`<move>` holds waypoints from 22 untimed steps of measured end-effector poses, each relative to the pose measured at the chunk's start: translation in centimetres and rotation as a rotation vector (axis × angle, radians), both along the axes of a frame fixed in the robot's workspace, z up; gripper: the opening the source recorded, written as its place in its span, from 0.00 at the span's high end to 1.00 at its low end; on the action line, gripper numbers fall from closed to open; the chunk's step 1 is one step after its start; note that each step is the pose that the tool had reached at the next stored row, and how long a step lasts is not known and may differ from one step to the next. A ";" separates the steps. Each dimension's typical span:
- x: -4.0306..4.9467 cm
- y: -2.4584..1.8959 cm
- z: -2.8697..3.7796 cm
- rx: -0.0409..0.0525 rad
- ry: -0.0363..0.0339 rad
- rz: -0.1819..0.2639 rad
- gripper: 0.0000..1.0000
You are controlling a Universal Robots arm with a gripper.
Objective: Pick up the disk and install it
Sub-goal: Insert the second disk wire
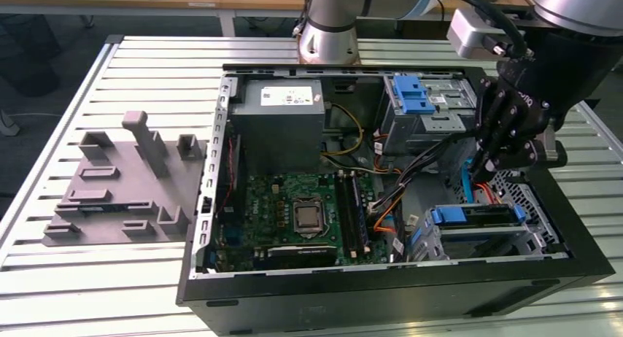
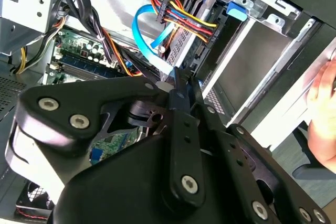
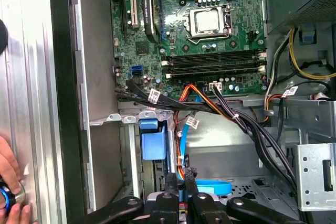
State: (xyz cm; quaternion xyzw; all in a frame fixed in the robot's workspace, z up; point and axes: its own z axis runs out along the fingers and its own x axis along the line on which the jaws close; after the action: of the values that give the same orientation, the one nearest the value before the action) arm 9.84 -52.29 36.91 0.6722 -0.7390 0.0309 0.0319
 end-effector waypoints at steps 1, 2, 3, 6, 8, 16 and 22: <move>0.01 0.00 -0.01 0.0001 0.0003 0.000 0.84; 0.08 0.00 -0.03 0.0000 0.0015 0.000 0.84; 0.16 0.00 -0.07 0.0001 0.0032 0.000 0.84; 0.37 0.00 -0.17 -0.0002 0.0070 0.000 0.84; 0.40 -0.01 -0.20 -0.0001 0.0074 0.000 0.84; 0.48 -0.90 -0.86 0.0019 0.0074 0.000 0.84; 0.48 -1.10 -1.24 0.0016 0.0075 0.000 0.84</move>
State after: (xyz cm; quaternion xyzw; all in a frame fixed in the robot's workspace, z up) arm 10.33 -53.39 35.67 0.6724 -0.7389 0.0278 0.0341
